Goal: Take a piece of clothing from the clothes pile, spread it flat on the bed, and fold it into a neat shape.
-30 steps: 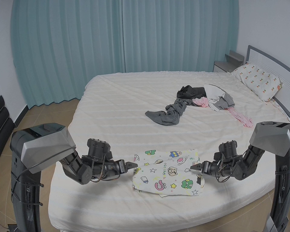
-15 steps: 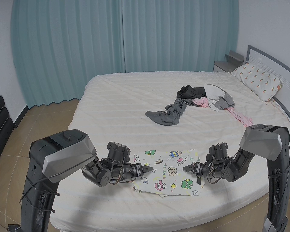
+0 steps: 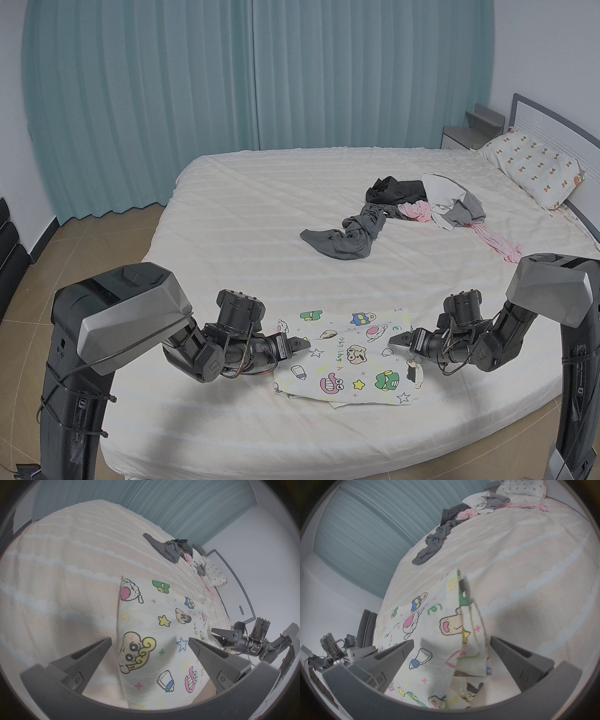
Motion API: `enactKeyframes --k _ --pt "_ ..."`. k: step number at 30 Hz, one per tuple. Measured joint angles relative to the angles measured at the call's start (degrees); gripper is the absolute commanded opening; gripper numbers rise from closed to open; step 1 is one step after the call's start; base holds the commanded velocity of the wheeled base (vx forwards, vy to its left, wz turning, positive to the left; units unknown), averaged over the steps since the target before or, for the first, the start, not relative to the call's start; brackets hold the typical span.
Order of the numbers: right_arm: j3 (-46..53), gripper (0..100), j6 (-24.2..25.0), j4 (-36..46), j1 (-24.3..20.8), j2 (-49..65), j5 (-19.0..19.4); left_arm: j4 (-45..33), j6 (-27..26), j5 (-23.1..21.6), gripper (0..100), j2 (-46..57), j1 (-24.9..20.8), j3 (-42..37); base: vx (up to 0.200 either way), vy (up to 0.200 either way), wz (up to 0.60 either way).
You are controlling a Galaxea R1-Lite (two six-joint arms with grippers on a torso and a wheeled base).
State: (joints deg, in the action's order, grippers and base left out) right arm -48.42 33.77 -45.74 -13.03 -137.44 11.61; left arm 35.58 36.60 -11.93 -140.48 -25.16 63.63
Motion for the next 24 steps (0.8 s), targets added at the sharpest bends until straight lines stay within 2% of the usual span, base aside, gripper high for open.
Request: enactKeyframes --k 5,9,12,15,24 --pt "0.2 100 0.0 0.0 0.4 0.3 0.0 0.2 3.9 1.6 100 1.9 0.5 -1.4 0.2 0.0 0.0" --pt "0.8 100 0.0 0.2 0.4 1.1 0.3 0.4 4.6 1.8 100 3.0 0.6 -1.7 0.2 0.0 0.0" --pt "1.8 100 -0.3 0.3 0.5 1.6 0.4 0.4 3.9 1.8 100 3.3 0.7 -1.7 0.0 0.0 0.0" --pt "2.2 100 -0.4 0.7 0.6 2.0 0.4 0.2 2.0 1.7 100 3.4 0.7 -1.8 0.0 0.0 0.0" --pt "3.4 100 -3.4 5.8 0.4 3.7 2.8 -3.8 -8.2 1.2 100 2.0 1.2 -2.0 0.0 0.0 0.0"
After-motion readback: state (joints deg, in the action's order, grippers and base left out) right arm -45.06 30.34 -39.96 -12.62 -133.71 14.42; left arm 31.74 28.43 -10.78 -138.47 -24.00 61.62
